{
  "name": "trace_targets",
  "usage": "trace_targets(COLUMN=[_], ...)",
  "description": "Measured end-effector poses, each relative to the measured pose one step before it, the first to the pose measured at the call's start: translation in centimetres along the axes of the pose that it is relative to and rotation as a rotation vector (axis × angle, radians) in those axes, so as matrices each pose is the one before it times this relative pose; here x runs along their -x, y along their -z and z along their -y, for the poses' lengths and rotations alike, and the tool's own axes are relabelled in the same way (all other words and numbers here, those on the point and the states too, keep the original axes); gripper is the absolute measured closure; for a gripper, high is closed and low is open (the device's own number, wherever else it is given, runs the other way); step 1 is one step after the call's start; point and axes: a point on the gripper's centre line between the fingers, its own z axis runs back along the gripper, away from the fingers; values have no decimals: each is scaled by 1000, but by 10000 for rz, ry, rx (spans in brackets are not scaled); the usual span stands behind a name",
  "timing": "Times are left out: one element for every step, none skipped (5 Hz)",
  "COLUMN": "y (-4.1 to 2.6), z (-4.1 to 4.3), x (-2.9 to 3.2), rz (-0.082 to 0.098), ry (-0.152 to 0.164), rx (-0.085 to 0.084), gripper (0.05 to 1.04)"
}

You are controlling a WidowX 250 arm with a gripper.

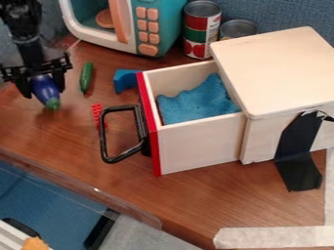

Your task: Take the eggplant out of the drawer and put it on the left side of the table

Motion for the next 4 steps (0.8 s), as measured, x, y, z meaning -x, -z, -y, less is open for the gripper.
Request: trace_targets(y=[976,-334,-1158,-3973], z=[7,141,570,849], x=[-124,-42,29,-517], rz=[-177,-169,64,682], ry=[-26,42,270,164], rx=[-389,-22,185,530], gripper=[229,123,85,85])
